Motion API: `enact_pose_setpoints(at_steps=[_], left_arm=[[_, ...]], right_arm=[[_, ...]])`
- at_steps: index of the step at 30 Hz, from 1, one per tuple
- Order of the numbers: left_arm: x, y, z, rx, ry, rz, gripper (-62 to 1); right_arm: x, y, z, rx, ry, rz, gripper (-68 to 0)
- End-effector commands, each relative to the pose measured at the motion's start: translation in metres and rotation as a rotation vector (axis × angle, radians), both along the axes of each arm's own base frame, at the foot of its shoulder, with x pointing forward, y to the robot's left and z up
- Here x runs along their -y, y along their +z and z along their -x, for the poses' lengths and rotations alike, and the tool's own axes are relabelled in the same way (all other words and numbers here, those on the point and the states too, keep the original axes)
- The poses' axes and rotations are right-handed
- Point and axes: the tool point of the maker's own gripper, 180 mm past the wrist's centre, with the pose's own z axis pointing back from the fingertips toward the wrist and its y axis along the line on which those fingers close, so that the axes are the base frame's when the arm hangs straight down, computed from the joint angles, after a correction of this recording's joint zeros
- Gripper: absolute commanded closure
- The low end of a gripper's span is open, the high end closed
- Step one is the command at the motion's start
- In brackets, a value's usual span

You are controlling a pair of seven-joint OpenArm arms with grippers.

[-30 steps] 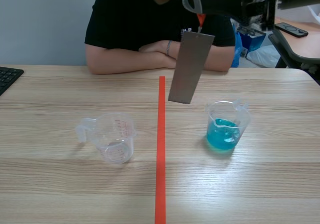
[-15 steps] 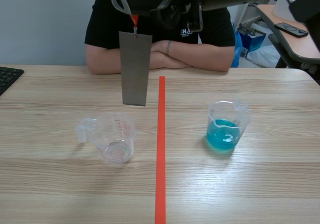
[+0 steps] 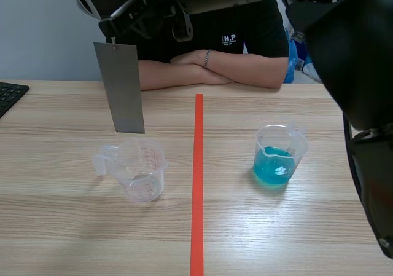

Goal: Do the redox reaction experiment.
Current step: 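Put the plate into the left beaker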

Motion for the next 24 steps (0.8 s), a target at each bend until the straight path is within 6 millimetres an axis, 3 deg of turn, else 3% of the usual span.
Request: enact_pose_setpoints(at_steps=[1, 13, 24], left_arm=[[-0.001, 0.005, -0.003, 0.027, 0.002, 0.008, -4.1], [-0.001, 0.005, -0.003, 0.026, 0.002, 0.007, -4.1], [-0.001, 0.005, -0.003, 0.027, 0.002, 0.007, -4.1]], right_arm=[[-0.004, 0.011, -0.002, 0.023, 0.002, -0.02, -1.5], [-0.015, -0.016, -0.011, -0.072, 0.004, -0.011, -1.5], [-0.022, -0.056, -0.025, -0.144, -0.022, 0.014, -1.5]])
